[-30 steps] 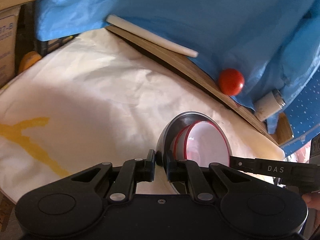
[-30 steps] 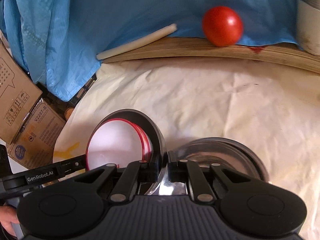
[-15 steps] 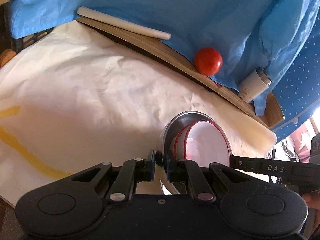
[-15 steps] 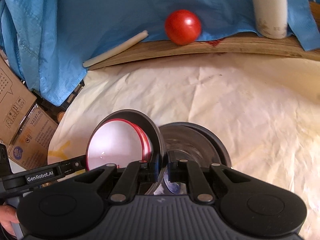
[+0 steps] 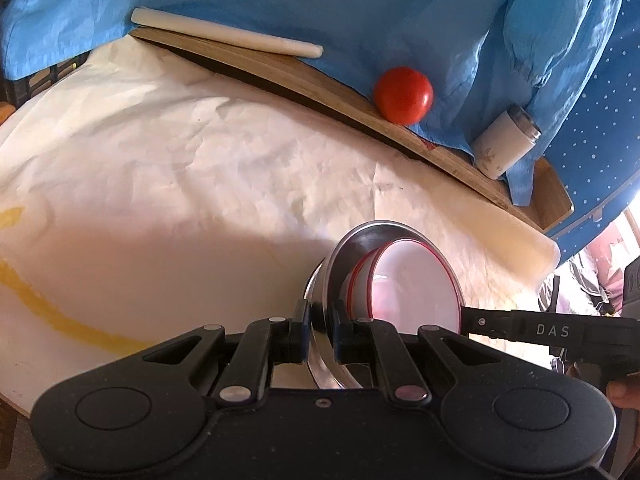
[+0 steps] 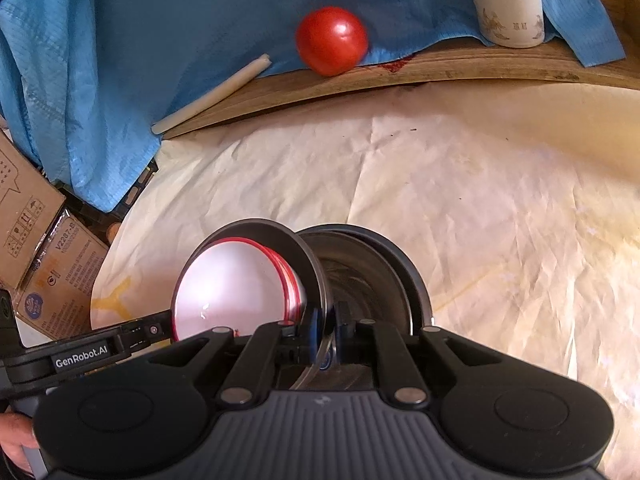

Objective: Organize plates and bowls

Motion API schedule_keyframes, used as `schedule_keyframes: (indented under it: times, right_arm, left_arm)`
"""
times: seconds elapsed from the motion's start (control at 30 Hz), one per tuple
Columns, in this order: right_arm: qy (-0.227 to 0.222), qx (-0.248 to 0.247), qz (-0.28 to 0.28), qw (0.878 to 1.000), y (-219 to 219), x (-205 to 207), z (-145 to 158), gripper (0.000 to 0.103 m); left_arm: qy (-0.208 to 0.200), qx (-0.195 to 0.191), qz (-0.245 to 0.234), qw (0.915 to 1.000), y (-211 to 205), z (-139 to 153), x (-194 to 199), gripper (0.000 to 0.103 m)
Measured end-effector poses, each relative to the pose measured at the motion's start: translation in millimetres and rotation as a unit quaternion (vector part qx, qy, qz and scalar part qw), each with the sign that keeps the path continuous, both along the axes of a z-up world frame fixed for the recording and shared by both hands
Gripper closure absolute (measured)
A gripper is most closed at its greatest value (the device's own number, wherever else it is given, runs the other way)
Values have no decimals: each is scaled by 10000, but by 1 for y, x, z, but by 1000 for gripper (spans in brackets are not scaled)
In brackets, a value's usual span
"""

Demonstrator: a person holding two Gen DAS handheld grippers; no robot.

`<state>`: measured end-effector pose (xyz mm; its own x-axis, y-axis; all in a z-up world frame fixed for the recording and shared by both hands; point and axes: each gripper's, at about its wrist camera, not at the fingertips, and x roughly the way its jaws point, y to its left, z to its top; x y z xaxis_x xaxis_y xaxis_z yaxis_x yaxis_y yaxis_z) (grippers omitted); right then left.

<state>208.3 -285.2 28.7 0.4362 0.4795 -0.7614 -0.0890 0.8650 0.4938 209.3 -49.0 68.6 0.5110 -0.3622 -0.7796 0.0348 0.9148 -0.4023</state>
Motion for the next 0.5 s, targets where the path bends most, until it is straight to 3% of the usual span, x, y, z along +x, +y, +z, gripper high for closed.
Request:
schedule_keyframes:
  times: [0.5]
  right_arm:
    - [75, 17, -73, 9999, -9, 3, -8, 93]
  left_arm:
    - [111, 53, -72, 9999, -11, -10, 5, 94]
